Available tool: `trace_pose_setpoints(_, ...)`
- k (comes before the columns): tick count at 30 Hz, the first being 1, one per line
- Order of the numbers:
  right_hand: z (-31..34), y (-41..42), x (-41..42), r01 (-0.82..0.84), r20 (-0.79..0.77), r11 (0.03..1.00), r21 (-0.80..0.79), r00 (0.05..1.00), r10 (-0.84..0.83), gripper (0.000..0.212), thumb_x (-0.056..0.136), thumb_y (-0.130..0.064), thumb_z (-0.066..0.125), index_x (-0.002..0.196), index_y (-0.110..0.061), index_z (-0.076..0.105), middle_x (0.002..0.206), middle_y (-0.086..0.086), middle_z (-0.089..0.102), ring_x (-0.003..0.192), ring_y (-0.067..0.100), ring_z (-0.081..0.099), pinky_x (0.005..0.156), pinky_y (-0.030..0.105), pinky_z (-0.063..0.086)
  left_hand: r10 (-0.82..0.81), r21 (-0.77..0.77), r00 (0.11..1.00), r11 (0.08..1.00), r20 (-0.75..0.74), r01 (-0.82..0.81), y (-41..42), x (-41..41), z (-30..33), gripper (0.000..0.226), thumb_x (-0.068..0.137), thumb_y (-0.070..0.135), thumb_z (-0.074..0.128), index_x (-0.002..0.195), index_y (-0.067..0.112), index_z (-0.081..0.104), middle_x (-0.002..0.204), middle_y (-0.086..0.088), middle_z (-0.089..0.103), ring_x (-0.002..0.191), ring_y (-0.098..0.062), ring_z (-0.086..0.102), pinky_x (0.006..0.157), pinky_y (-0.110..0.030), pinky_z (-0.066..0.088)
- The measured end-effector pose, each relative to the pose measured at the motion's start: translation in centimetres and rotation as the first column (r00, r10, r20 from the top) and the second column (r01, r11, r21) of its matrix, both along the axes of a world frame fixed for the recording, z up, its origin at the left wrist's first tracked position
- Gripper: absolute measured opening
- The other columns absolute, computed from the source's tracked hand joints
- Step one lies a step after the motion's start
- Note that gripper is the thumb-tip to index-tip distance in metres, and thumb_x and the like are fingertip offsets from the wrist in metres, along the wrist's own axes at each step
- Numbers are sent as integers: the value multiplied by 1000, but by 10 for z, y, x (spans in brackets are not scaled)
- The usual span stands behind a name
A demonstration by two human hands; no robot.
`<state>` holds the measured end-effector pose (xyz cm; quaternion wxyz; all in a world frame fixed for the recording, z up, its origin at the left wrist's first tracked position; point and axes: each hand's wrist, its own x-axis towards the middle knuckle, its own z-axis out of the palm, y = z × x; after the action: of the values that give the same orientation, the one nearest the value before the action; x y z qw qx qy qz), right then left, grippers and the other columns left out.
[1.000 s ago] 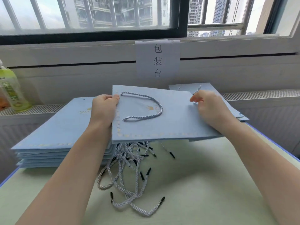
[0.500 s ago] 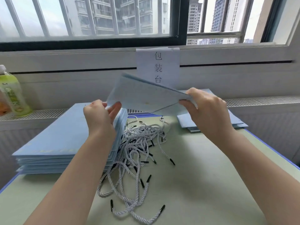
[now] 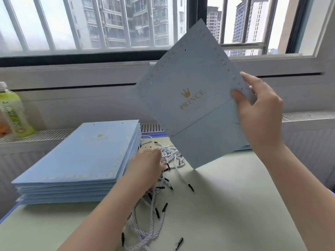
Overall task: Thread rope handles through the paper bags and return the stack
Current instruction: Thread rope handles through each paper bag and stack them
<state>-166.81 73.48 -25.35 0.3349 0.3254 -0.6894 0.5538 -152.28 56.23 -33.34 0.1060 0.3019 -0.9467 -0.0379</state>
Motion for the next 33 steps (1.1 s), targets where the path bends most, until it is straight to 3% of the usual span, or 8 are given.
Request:
trace_pose_setpoints(7, -1, 10, -18, 97, 286, 913, 397, 932, -223, 38, 92, -32, 56, 129, -24, 54, 122, 7, 60, 117, 30, 51, 91, 42, 41, 56, -61, 991, 996, -118, -63, 4, 3, -1, 7, 92, 3, 47, 93, 10, 49, 106, -5, 56, 93, -23, 53, 71, -29, 40)
trace_pose_setpoints(10, -14, 3, -27, 25, 310, 728, 685, 895, -322, 27, 93, -29, 49, 113, -13, 58, 121, 12, 57, 110, 34, 51, 85, 40, 41, 82, -124, 987, 987, -142, -100, 9, 4, 2, 13, 92, -2, 41, 95, 10, 46, 106, -9, 56, 92, -25, 54, 67, -29, 35)
trace_pose_setpoints(13, -28, -4, -35, -41, 275, 542, 839, 892, -358, 27, 93, -23, 48, 70, -10, 42, 87, 13, 53, 84, 30, 47, 66, 32, 36, 105, -126, 965, 982, -240, -138, 11, 4, 5, 13, 94, 0, 36, 102, 10, 42, 104, -9, 55, 90, -24, 53, 68, -28, 35)
trace_pose_setpoints(18, -35, -6, -25, -79, 181, 258, 963, 899, -399, 35, 94, -30, 51, 67, -16, 32, 72, 2, 40, 83, 27, 46, 71, 31, 37, 38, -179, 931, 978, -363, -110, 16, 3, 13, 1, 99, 12, 43, 99, 11, 42, 84, 0, 48, 71, -17, 44, 60, -25, 31)
trace_pose_setpoints(21, -32, -6, -16, -65, 133, 170, 983, 895, -426, 32, 93, -27, 51, 69, -16, 34, 74, 1, 43, 81, 26, 48, 65, 28, 37, 33, 59, 871, 998, -490, -4, 15, 2, 16, 12, 99, 20, 46, 95, 9, 49, 78, -1, 55, 70, -19, 48, 60, -26, 32)
trace_pose_setpoints(24, -33, -11, -7, 42, 49, 284, 958, 951, -306, 17, 95, -25, 45, 82, -14, 48, 91, 3, 53, 84, 26, 50, 62, 26, 35, 94, 333, 721, 922, -686, 196, 17, 2, 23, 12, 95, 15, 55, 85, 9, 53, 67, 0, 56, 59, -10, 52, 51, -14, 38)
trace_pose_setpoints(27, -38, -27, 12, -303, 269, 535, 789, 953, 142, 30, 94, -36, 51, 121, -23, 52, 111, -5, 54, 95, 13, 52, 79, 28, 41, 73, 378, 561, 810, -825, 450, 22, 4, 33, 14, 90, 5, 60, 80, 14, 57, 68, -3, 62, 57, -4, 58, 59, -13, 49)
trace_pose_setpoints(33, -43, -46, 42, -592, 334, 695, 409, 805, 490, 21, 95, -24, 52, 76, -17, 57, 69, -6, 57, 56, 4, 55, 51, 15, 43, -96, 258, 452, 708, -887, 657, 35, 5, 39, 26, 87, -6, 60, 92, 20, 63, 90, 4, 68, 86, -3, 66, 81, -15, 49)
